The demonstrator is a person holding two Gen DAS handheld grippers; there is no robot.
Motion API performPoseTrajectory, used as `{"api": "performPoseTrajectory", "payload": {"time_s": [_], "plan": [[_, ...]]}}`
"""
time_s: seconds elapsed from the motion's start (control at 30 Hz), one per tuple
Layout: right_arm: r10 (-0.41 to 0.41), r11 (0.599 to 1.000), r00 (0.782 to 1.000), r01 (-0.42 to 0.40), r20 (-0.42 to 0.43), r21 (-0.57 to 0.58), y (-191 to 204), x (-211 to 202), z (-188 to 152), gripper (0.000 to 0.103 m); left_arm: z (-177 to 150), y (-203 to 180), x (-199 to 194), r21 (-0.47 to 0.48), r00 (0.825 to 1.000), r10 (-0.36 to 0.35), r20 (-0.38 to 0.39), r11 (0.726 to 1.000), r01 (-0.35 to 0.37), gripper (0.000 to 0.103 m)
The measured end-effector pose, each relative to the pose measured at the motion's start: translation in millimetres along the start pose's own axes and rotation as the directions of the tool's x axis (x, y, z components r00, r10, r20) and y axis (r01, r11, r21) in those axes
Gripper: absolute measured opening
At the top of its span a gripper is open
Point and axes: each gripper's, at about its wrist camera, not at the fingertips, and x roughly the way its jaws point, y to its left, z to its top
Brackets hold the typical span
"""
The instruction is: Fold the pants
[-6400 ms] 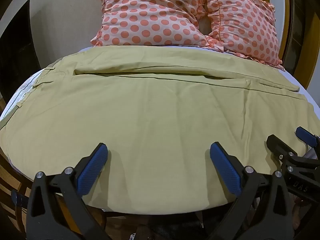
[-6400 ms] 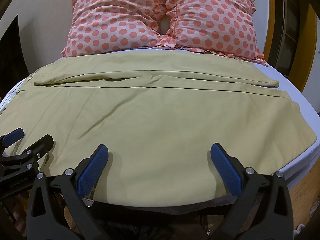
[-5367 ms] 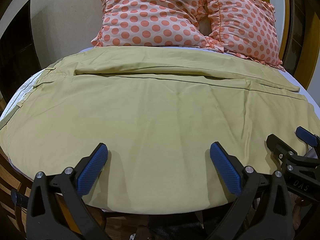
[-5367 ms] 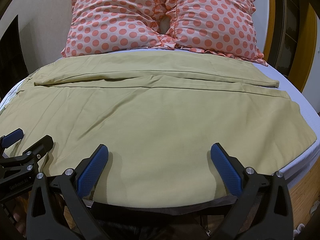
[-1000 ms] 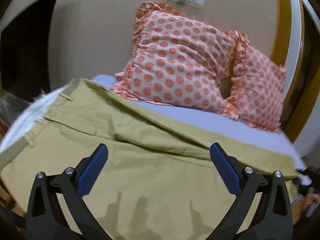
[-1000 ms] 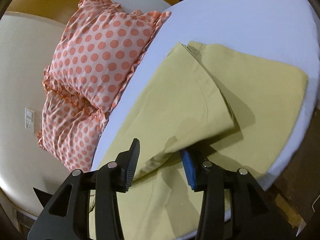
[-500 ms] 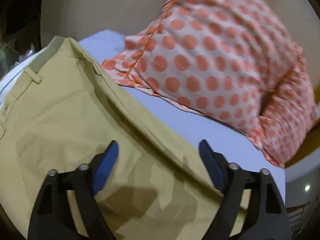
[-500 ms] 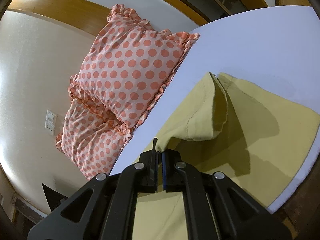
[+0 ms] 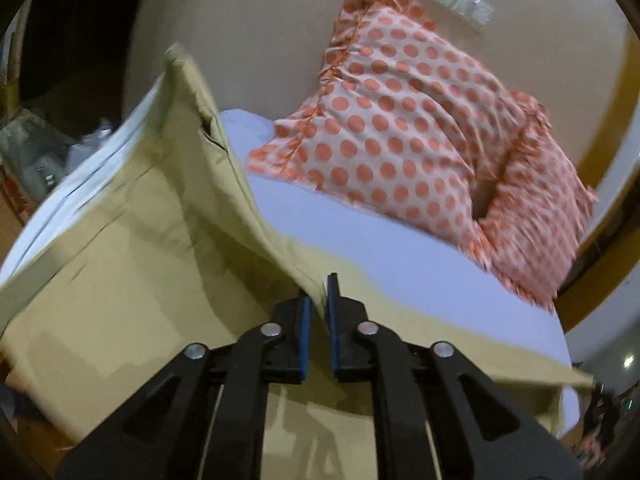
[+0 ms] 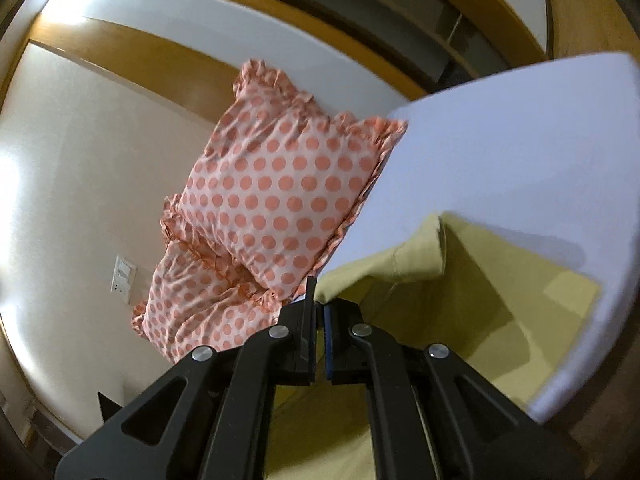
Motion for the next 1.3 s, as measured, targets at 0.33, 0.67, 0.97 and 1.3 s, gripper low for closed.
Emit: {"api": "performPoseTrajectory", "payload": {"time_s": [0.33,0.67,0.97,1.3], "plan": [[-0.181,0.979,0.980,0.187,-0.079,0.086,-62.9,-0.6,-23.3,0.003,-105.8,48.7,-32.2,-0.127,0.996,0.006,-0.085,0.992,-0.017,0.011],[-0.204,0.973,0.976,0.210,-0.077,0.090,-75.2,-11.9,-30.1,0.003,-110.7,51.5,-32.6,-0.104,0.997,-0.026,-0.078,0.994,0.018,0.011],[-0.357,0.931,0.932,0.360,0.058,-0.058,-60.1,-37.7,-23.4,0.054,-122.6,58.5,-38.8,-0.055,0.993,-0.075,-0.091,0.996,0.070,0.017],[-0.430,0.871,0.894,0.447,0.123,-0.203,-65.6,-18.6,-17.5,0.053,-142.8,50.0,-51.7,0.009,0.980,-0.184,-0.076,0.983,0.185,0.038]]}}
